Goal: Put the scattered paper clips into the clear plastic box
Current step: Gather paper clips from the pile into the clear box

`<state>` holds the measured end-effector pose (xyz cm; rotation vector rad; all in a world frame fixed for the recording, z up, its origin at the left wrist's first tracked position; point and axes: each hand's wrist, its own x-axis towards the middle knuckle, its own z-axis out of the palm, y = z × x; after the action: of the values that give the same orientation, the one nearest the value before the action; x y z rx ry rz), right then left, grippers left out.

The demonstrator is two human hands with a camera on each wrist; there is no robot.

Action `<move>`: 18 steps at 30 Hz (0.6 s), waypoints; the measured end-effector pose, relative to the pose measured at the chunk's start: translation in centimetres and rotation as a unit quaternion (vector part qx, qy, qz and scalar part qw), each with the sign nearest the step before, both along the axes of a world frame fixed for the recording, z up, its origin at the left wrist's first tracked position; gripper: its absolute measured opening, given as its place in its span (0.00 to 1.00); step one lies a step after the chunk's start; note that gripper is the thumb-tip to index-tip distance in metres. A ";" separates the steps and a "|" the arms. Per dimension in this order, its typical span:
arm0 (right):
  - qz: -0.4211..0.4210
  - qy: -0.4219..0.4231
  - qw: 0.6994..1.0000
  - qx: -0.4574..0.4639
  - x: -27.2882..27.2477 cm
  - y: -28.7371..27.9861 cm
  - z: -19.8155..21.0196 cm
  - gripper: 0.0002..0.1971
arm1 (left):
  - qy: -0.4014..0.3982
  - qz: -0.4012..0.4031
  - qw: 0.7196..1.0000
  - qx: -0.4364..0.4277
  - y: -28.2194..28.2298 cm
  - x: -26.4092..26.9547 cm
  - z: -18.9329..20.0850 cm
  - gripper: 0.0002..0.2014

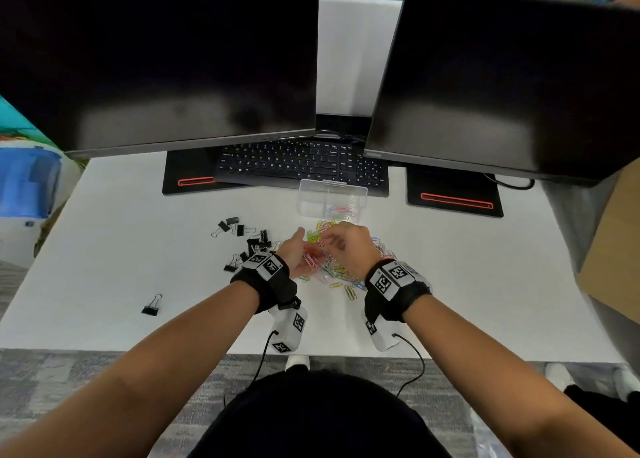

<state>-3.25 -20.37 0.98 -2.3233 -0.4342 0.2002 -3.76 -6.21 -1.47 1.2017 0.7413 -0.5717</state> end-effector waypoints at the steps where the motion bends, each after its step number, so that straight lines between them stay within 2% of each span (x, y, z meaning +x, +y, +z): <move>1: -0.019 -0.004 1.000 -0.019 0.2 -0.3 0.0 0.10 | -0.001 0.008 1.000 -0.006 0.0 0.2 0.1 0.29; 3: -0.031 0.009 0.996 -0.085 0.4 -1.2 -0.8 0.12 | -0.005 0.013 1.000 -0.006 -0.1 0.6 0.2 0.28; 6: 0.023 0.059 0.978 -0.198 -0.3 -1.8 -2.4 0.08 | -0.003 0.012 1.000 0.004 0.2 1.0 0.2 0.27; 9: 0.035 0.053 0.966 -0.251 -0.9 -1.7 -3.3 0.10 | -0.008 0.013 0.999 0.031 0.3 1.4 0.4 0.25; 13: 0.012 0.033 0.968 -0.250 -0.6 -1.5 -3.8 0.09 | -0.011 0.009 0.999 0.040 0.2 1.9 0.7 0.22; 18: -0.044 0.040 0.986 -0.157 0.0 -1.4 -2.4 0.10 | -0.015 0.007 0.999 0.045 -0.1 1.9 0.7 0.18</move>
<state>-3.25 -21.80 -1.40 -2.6252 -0.2742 0.3380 -1.81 -6.32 -0.75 1.2839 0.7555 -0.5112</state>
